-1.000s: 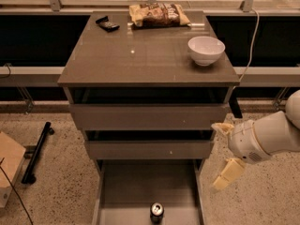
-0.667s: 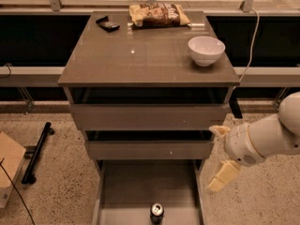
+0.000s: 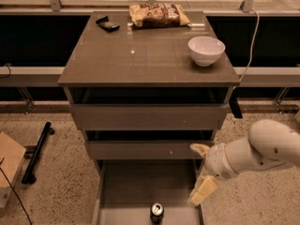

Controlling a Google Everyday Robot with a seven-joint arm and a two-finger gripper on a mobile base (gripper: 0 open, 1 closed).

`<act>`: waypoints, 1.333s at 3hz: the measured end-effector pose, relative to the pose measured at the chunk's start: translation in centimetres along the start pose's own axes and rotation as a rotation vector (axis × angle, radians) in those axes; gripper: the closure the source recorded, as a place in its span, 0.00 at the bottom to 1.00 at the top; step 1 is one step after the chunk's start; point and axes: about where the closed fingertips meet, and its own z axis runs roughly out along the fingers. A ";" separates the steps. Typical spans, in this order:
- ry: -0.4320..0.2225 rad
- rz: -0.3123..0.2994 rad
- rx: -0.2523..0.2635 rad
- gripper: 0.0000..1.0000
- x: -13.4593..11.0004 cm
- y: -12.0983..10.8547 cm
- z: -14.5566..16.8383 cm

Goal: Pick pepsi can from bottom drawer and place on counter

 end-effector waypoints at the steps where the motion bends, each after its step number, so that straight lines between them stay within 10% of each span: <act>1: -0.039 0.016 -0.029 0.00 2.9 -0.6 5.1; 4: -0.080 0.076 -0.032 0.00 7.6 -1.4 12.4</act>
Offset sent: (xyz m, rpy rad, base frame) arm 0.0260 0.0189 -0.1922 0.1327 0.0342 -0.0577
